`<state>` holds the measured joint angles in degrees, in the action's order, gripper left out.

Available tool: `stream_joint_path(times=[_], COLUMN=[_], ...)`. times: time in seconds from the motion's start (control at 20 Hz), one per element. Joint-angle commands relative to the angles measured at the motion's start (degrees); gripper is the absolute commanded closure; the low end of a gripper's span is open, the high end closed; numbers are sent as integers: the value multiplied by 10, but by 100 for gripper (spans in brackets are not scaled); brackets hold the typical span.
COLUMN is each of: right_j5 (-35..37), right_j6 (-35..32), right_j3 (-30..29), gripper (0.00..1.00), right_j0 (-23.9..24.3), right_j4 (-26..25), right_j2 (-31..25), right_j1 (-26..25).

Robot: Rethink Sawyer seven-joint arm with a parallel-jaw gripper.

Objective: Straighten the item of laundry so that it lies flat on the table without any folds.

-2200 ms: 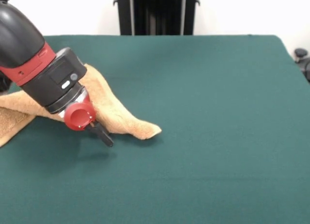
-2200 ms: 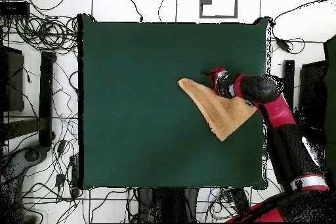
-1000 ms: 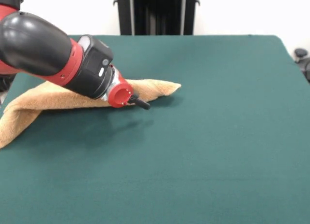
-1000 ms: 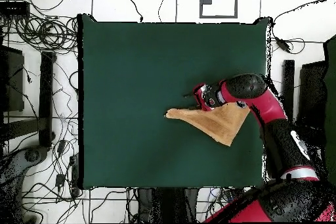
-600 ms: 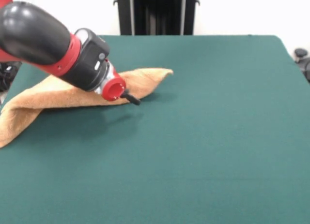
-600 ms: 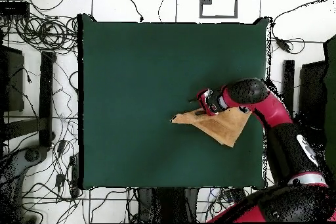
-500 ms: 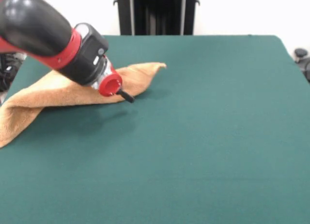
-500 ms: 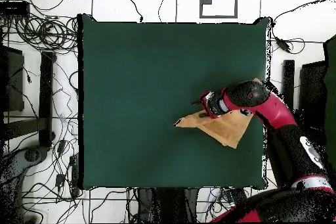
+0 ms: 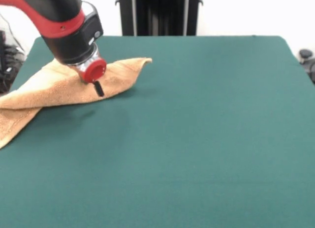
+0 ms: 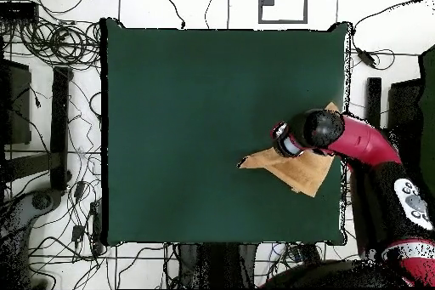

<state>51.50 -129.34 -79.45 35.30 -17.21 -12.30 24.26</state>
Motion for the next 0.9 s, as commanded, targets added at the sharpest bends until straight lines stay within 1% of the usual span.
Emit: stream_joint_path(times=[0.05, 0.4, 0.65, 0.9], right_j5=[-44, -13, 13, 30], right_j6=[-109, -80, -57, -44], right_j3=[-8, 45, 111, 146], gripper=[0, 0, 0, 0], right_j0=[-63, -73, -68, -68], right_j4=[-17, 10, 17, 23], right_j2=[55, 62, 54, 48], right_j1=[4, -30, -78, -106])
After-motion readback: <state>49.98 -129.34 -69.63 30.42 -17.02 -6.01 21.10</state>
